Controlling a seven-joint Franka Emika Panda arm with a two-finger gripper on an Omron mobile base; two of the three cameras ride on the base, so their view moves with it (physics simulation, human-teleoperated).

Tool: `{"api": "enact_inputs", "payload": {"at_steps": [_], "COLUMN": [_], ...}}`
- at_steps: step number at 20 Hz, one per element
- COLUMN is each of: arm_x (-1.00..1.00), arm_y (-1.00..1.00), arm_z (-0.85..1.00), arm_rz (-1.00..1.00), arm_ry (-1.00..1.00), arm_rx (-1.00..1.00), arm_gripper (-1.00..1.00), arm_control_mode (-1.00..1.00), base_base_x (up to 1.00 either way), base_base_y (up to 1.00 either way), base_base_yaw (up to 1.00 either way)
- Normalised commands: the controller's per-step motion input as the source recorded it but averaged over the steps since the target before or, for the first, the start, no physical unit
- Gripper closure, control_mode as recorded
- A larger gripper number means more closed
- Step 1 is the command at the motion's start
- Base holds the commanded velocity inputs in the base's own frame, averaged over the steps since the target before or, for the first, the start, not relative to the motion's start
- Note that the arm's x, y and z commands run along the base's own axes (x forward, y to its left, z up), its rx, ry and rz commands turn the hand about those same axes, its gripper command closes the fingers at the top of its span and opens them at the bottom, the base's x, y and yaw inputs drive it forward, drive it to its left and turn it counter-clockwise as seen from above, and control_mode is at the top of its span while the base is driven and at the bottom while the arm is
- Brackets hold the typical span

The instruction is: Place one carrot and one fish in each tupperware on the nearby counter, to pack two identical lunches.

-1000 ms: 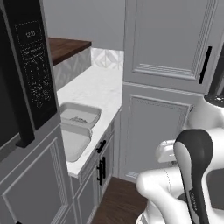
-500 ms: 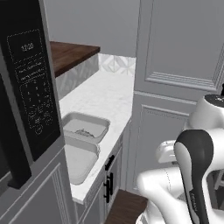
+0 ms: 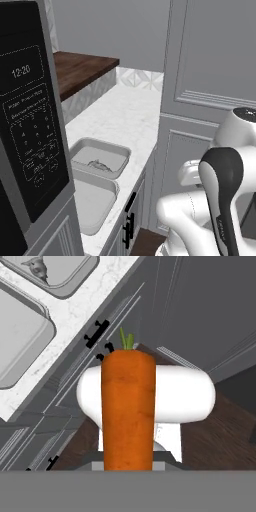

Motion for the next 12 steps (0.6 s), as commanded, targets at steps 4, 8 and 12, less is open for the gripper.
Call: {"api": "enact_inputs", "payload": {"at_steps": [4, 8, 12], "arm_x": [0.0, 0.99, 1.0], "arm_y": [0.0, 0.3, 0.56], "arm_z": [0.0, -0.09, -0.19], "arm_rz": [0.0, 0.31, 0.44], "arm_ry": [0.0, 0.0, 0.01], "arm_rx": [0.0, 0.0, 0.0], "arm_gripper": [1.0, 1.0, 1.0], "arm_control_mode": [1.0, -1.0, -1.0], "base_base_x": [0.26, 0.0, 0.0], "base_base_y": [0.03, 0.0, 0.0], "base_base_yaw": [0.02, 0.0, 0.0]}}
